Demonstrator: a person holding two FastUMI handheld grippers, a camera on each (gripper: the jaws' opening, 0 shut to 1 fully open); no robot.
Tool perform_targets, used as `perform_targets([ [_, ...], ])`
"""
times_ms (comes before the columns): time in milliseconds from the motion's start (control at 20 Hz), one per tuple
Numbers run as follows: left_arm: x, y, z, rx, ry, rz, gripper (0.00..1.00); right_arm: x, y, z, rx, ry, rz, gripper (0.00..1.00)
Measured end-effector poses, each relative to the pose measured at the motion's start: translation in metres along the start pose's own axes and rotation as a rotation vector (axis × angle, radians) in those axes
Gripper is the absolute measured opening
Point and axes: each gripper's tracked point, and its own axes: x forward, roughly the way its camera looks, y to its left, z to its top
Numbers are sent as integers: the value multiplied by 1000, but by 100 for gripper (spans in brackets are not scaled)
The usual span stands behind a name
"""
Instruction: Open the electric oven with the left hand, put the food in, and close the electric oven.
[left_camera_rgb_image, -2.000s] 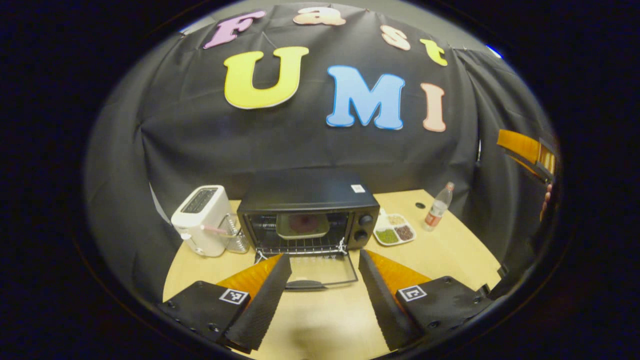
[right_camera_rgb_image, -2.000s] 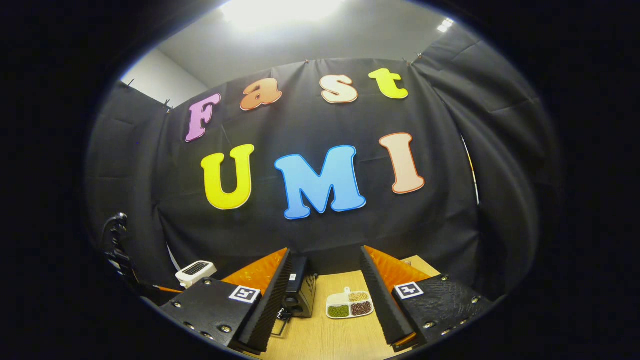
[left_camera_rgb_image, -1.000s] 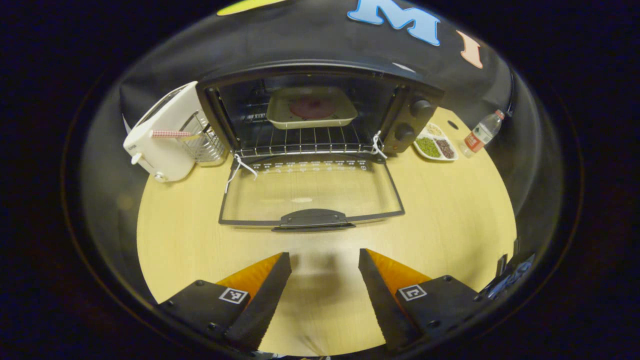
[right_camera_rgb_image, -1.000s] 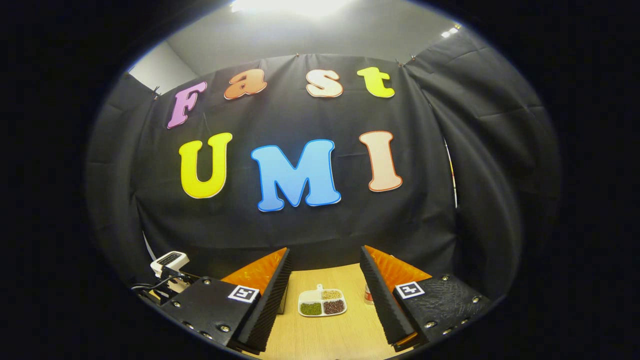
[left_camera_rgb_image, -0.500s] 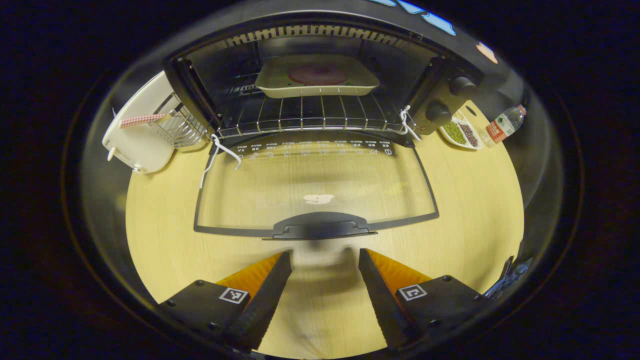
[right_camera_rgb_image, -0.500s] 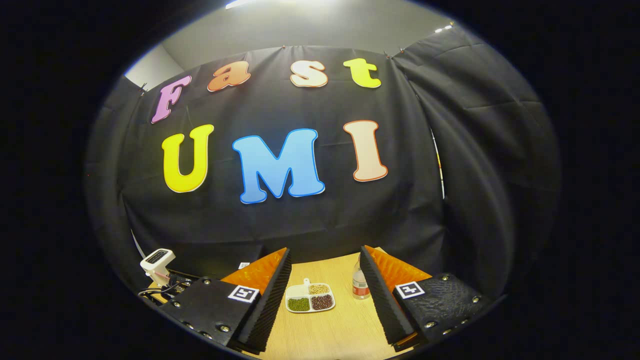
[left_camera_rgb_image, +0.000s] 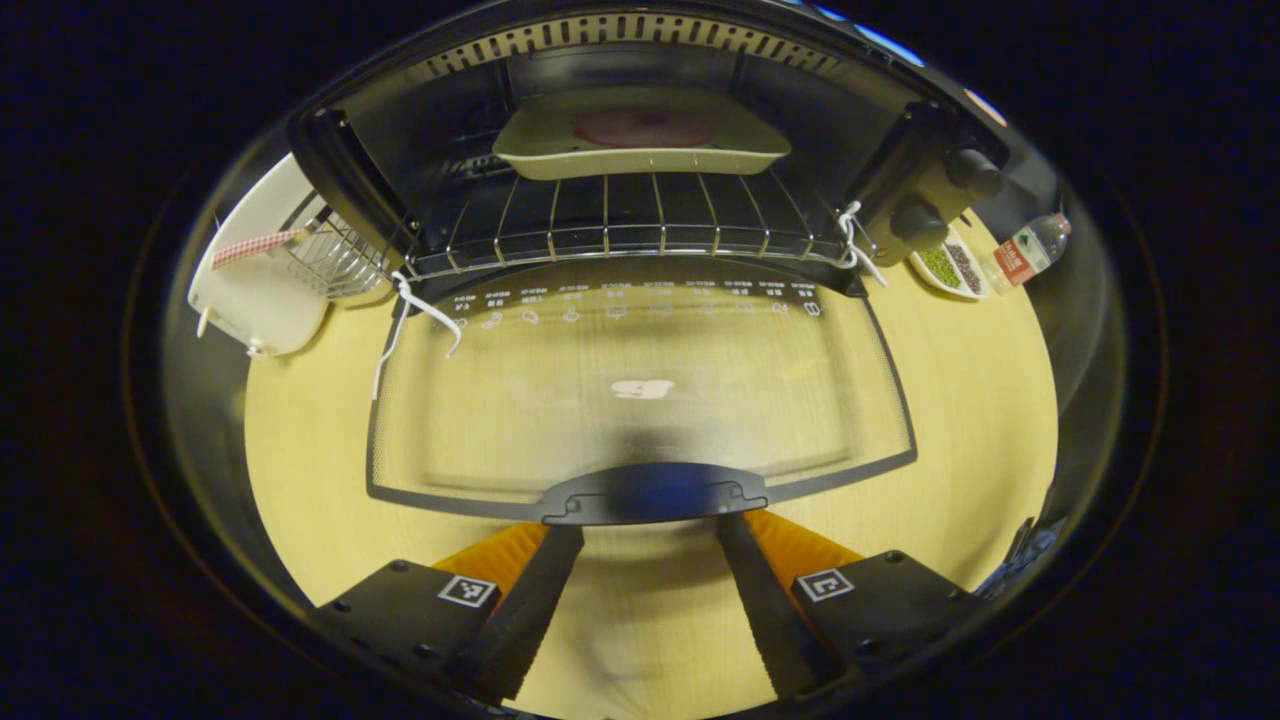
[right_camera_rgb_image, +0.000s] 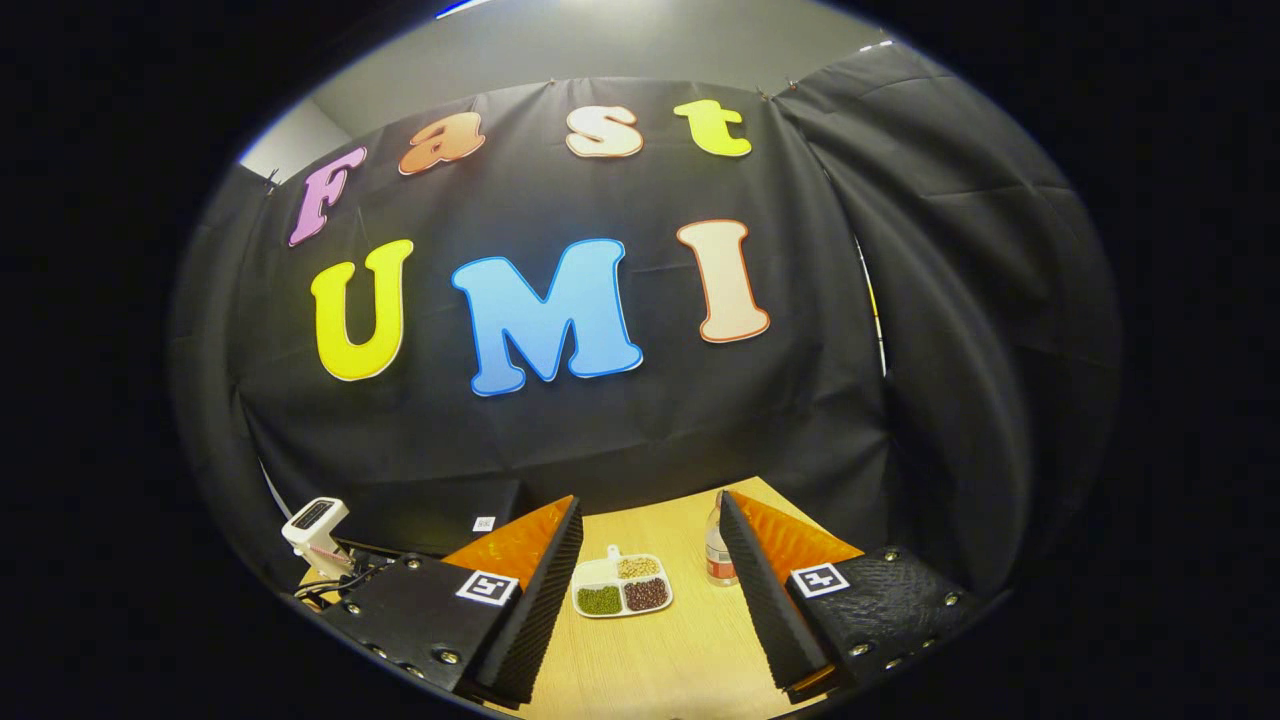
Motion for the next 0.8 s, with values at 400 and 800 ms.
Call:
perform_targets([
  [400, -21, -2, 4, 5, -55, 0, 97, 0, 19, 2, -18, -5, 45, 84],
  [800, -55, -3, 12, -6, -171, -22, 97, -9, 36, 1, -27, -8, 85, 84],
])
